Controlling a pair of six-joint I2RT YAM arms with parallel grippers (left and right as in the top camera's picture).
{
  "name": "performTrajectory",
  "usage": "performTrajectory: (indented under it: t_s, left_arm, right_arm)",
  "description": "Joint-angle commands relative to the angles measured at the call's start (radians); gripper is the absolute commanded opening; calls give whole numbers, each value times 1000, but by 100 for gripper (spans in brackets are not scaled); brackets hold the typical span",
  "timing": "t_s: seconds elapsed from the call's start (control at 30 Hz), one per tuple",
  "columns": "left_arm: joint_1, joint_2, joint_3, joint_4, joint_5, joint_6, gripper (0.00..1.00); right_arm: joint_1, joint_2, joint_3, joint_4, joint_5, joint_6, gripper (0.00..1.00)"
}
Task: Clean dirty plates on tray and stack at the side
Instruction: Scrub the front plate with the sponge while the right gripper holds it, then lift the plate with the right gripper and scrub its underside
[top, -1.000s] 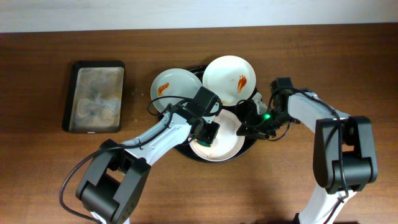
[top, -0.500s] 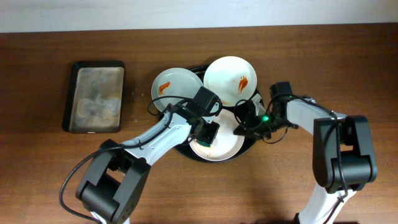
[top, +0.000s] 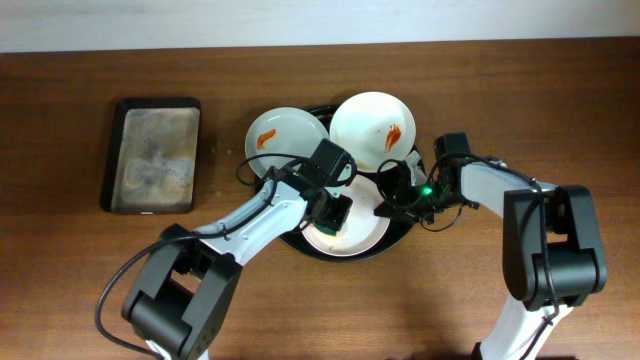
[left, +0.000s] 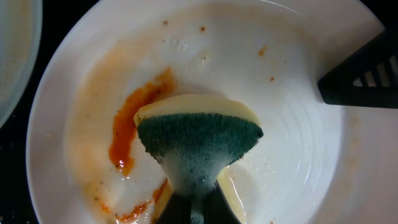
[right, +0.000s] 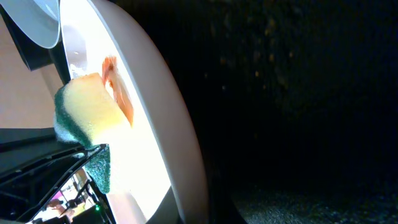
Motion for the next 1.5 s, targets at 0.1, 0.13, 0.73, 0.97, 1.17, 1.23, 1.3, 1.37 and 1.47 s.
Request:
performTrajectory:
  t_s: [0.1, 0.13, 0.73, 0.97, 1.17, 1.23, 1.3, 1.37, 1.47]
  left_arm:
    - [1, -10, 31, -23, 57, -9, 0]
    - [1, -18, 39, -21, 71, -9, 0]
    - [0, -42, 46, 33, 156, -39, 0]
    - [0, -42, 46, 120, 317, -66, 0]
    - [0, -42, 46, 87, 255, -85, 0]
    - [0, -42, 46, 82, 237, -89, 0]
    - [0, -42, 46, 76, 200, -100, 0]
    - [0, -42, 46, 67, 173, -104, 0]
    - [0, -42, 46, 38, 111, -118, 0]
  right_arm:
    - [-1, 8, -3, 2, -36, 26, 4]
    - [-1, 8, -3, -1, -37, 26, 4]
    - [-11, -328, 20, -234, 268, 28, 4]
    - [-10, -427, 41, -311, 275, 2, 4]
    - [-10, -540, 128, -411, 335, 2, 4]
    - [-10, -565, 167, -448, 357, 2, 4]
    - [-10, -582, 201, -479, 372, 2, 4]
    - [-10, -588, 232, -508, 389, 2, 4]
    - [-10, -588, 259, -546, 450, 2, 4]
